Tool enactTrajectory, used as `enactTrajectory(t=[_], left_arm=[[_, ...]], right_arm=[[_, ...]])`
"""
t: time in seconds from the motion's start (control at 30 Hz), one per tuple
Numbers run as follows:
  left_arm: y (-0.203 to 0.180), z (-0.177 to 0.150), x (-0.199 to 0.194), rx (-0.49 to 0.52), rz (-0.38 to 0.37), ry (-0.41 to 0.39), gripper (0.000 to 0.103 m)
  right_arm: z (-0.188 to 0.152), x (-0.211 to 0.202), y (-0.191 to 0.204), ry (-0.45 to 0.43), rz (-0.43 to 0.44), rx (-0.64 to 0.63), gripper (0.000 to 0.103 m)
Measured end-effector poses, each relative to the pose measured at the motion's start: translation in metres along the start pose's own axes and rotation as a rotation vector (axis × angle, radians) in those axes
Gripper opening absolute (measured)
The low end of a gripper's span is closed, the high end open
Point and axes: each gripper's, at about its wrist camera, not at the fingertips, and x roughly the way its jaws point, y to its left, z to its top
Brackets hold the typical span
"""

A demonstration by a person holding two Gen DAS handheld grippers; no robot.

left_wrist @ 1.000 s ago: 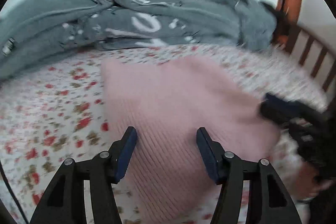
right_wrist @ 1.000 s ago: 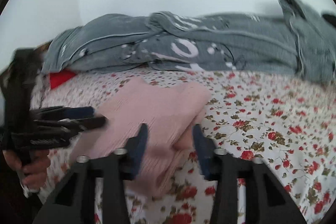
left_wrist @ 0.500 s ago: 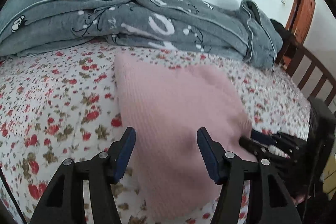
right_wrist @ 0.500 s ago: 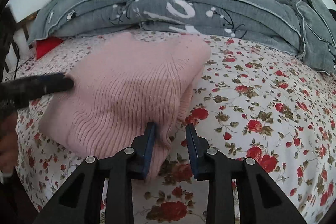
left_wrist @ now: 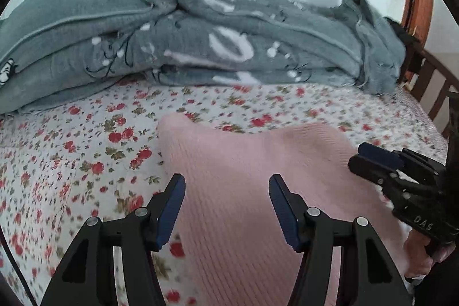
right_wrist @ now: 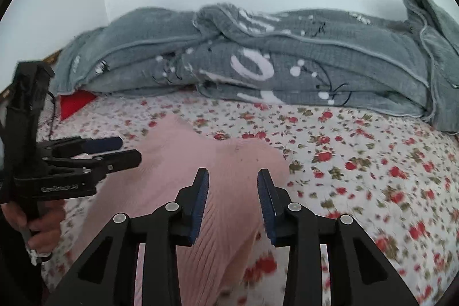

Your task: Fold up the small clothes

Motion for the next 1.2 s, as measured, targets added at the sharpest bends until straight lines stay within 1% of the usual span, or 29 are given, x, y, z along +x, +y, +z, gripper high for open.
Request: enactTrajectory(t=[0.03, 0.07, 0.1, 0.13, 0.17, 0.3, 0.37, 0.43, 0.5, 0.57, 0.67, 0.73, 0.77, 0.83, 0.87, 0.93, 1.0, 1.07, 1.17, 1.2], left_arm=[[0.002, 0.000, 0.011, 0.000, 0.010, 0.030, 0.059], [0.004, -0.002, 0.021, 0.001, 0.018, 0.058, 0.061], [0.006, -0.006, 0.034, -0.003, 0.005, 0.090, 0.061], [0.007, -0.008, 0.038, -0.018, -0.009, 0.085, 0.061], [0.012, -0.011, 0.039, -0.044, -0.025, 0.065, 0.063], [0.024, -0.013, 0.045, -0.111, -0.073, 0.075, 0.067], [0.024, -0.013, 0.043, -0.117, -0.071, 0.075, 0.067], [0.021, -0.014, 0.035, -0.108, -0.050, 0.071, 0.067], [0.016, -0.017, 0.022, -0.102, -0.040, 0.057, 0.064], [0.009, -0.022, 0.008, -0.092, -0.053, 0.047, 0.064], [-0.007, -0.036, -0.015, -0.035, -0.010, 0.016, 0.064], [-0.014, -0.047, -0.029, -0.023, -0.009, 0.002, 0.064], [-0.016, -0.053, -0.035, -0.027, -0.016, 0.002, 0.064], [-0.019, -0.064, -0.043, -0.033, -0.016, 0.012, 0.064], [-0.020, -0.071, -0.049, -0.043, -0.020, 0.017, 0.064], [-0.021, -0.082, -0.059, -0.053, -0.023, 0.038, 0.064], [-0.026, -0.090, -0.070, -0.046, 0.002, 0.052, 0.064], [-0.031, -0.096, -0.084, -0.036, 0.019, 0.040, 0.064], [-0.042, -0.099, -0.115, -0.048, 0.020, 0.013, 0.064], [-0.045, -0.100, -0.124, -0.054, 0.021, 0.004, 0.064]], right_arm=[[0.000, 0.013, -0.002, 0.024, -0.005, 0.006, 0.035], [-0.003, 0.031, -0.004, 0.067, -0.034, 0.011, 0.035], [-0.007, 0.044, -0.006, 0.098, -0.061, 0.012, 0.034], [-0.011, 0.055, -0.009, 0.121, -0.080, 0.018, 0.034], [-0.014, 0.061, -0.014, 0.117, -0.083, 0.040, 0.035], [-0.014, 0.063, -0.023, 0.116, -0.052, 0.081, 0.036], [-0.014, 0.061, -0.023, 0.111, -0.045, 0.085, 0.036], [-0.014, 0.058, -0.024, 0.106, -0.040, 0.088, 0.036], [-0.012, 0.048, -0.024, 0.091, -0.037, 0.097, 0.036], [-0.011, 0.031, -0.018, 0.057, -0.050, 0.083, 0.036], [-0.017, 0.001, 0.002, 0.011, -0.039, 0.016, 0.036], [-0.026, -0.011, 0.014, 0.012, -0.051, -0.032, 0.036], [-0.034, -0.016, 0.021, 0.020, -0.068, -0.064, 0.036], [-0.046, -0.019, 0.025, 0.043, -0.111, -0.090, 0.037], [-0.053, -0.019, 0.025, 0.062, -0.139, -0.088, 0.038], [-0.061, -0.030, 0.019, 0.084, -0.139, -0.044, 0.038], [-0.062, -0.044, 0.016, 0.097, -0.140, -0.013, 0.038], [-0.062, -0.065, 0.015, 0.089, -0.155, 0.010, 0.039], [-0.061, -0.097, 0.014, 0.081, -0.171, 0.059, 0.047], [-0.060, -0.105, 0.014, 0.082, -0.168, 0.075, 0.047]])
